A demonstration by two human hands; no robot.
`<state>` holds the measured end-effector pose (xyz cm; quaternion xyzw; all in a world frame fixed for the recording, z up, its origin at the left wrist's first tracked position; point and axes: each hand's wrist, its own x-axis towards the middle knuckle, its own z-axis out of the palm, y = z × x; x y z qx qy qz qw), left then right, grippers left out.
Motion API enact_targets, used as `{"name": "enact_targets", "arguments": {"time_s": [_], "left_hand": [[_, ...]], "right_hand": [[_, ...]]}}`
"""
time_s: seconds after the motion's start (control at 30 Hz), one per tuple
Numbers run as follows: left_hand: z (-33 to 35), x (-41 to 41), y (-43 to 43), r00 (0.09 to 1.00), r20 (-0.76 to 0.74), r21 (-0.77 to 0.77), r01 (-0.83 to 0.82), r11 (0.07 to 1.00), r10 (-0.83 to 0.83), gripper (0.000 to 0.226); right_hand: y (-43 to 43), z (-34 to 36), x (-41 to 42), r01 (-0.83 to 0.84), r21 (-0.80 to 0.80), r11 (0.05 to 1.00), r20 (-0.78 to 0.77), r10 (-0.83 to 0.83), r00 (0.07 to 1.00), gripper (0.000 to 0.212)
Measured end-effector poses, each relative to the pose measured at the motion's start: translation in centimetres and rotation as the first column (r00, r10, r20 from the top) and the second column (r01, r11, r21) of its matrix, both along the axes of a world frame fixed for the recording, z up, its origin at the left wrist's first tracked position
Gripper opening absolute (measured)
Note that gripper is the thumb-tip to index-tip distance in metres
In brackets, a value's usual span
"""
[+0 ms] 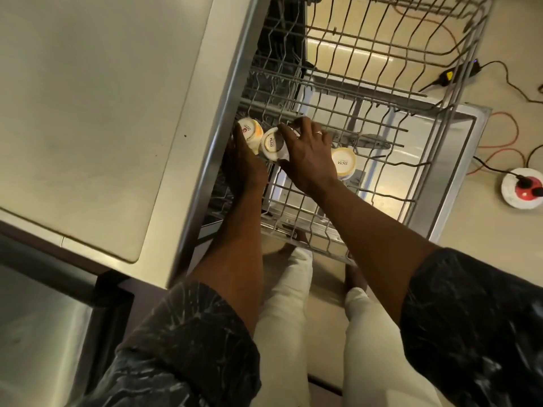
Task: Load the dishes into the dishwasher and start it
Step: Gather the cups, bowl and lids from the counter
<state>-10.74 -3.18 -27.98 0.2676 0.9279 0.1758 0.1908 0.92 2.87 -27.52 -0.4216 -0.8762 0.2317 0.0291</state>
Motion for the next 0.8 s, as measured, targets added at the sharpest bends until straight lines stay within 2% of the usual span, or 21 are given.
{"name": "enact_targets", "arguments": {"time_s": [0.13,0.23,0.33,0.4,0.47,0.57,0.67,0.8], "left_hand": [[1.5,1.3,-1.3,1.0,0.003,-0.003,0.014,1.0,-0.014,0.072],[2.1,2.0,-1.5,0.999,-0.014,0.018,-0.041,0.999,0.041,0.066],[3.3,4.5,-1.6,0.994,-0.044,0.02,-0.102,0.995,0.103,0.06],[4.2,6.9,-1.8,0.995,-0.004,0.051,-0.097,0.994,0.097,0.054],[5.3,10.2,-2.2,0.997,0.077,0.082,0.001,0.997,-0.007,0.042],[6.3,15.7,-3.2,0.941,0.177,0.035,0.288,0.957,-0.29,0.03],[7.0,20.7,-4.6,0.843,0.276,-0.007,0.483,0.876,-0.462,0.033],[7.2,25.3,-6.2,0.759,0.219,-0.115,0.644,0.757,-0.613,0.04]], "right_hand": [[-0.2,1.2,3.3,0.103,-0.008,0.995,-0.036,-0.103,0.994,0.068],[-0.1,2.4,7.3,0.198,0.03,0.98,-0.022,-0.198,0.98,0.062],[0.3,3.7,11.6,0.335,0.135,0.932,0.034,-0.343,0.939,0.056],[0.9,4.0,14.0,0.376,0.185,0.908,0.128,-0.402,0.907,0.058],[1.5,3.9,16.1,0.314,0.191,0.93,0.252,-0.356,0.9,0.054],[1.6,3.7,18.1,0.148,0.185,0.972,0.394,-0.211,0.894,0.034],[1.4,3.7,19.5,0.072,0.18,0.981,0.422,-0.143,0.895,0.023],[1.6,3.4,21.5,0.063,0.176,0.982,0.428,-0.134,0.894,0.024]]}}
